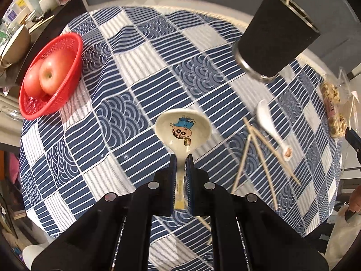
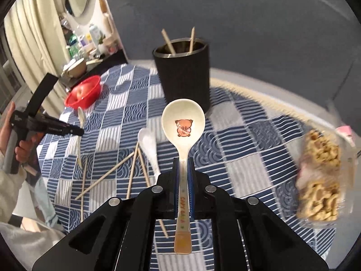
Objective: Organize utensils
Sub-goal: 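Carry both held spoons upright over the black cup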
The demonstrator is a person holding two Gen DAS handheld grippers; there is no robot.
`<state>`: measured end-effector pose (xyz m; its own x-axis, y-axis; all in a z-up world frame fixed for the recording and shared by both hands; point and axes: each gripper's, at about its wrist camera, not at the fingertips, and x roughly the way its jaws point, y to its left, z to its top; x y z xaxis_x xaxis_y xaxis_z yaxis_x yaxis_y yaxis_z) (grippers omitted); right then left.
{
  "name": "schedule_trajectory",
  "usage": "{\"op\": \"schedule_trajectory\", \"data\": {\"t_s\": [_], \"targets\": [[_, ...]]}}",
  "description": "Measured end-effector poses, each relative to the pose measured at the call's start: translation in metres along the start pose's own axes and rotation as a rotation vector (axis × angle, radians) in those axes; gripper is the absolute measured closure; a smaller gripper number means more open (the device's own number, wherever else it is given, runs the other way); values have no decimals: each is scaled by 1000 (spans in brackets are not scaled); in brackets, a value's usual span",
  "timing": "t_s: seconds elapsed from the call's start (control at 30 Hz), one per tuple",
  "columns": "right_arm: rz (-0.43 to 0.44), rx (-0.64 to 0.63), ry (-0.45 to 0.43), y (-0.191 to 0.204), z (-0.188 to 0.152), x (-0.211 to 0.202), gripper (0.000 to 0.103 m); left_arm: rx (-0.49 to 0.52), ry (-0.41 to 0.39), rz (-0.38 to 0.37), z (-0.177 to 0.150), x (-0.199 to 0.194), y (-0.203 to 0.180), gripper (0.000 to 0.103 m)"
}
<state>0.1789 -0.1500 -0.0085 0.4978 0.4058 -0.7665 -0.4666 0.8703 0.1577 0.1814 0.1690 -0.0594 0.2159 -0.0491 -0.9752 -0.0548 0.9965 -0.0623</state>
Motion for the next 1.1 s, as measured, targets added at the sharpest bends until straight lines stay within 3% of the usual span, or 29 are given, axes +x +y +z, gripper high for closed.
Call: {"op": "schedule_trajectory", "data": {"t_s": [0.1, 0.53, 0.83, 1.1], "targets": [[-5, -4, -31, -6, 4, -14, 96, 0, -37, 9, 15, -9, -4, 94], [20, -26, -152, -4, 25, -53, 96, 54, -148, 19, 21, -64, -37, 95], [43, -39, -239, 0, 54, -69, 96, 113, -240, 36, 55, -119, -59, 95], [66, -60, -302, -6, 88, -80, 96, 120, -330, -83, 88, -167, -71, 95]]}}
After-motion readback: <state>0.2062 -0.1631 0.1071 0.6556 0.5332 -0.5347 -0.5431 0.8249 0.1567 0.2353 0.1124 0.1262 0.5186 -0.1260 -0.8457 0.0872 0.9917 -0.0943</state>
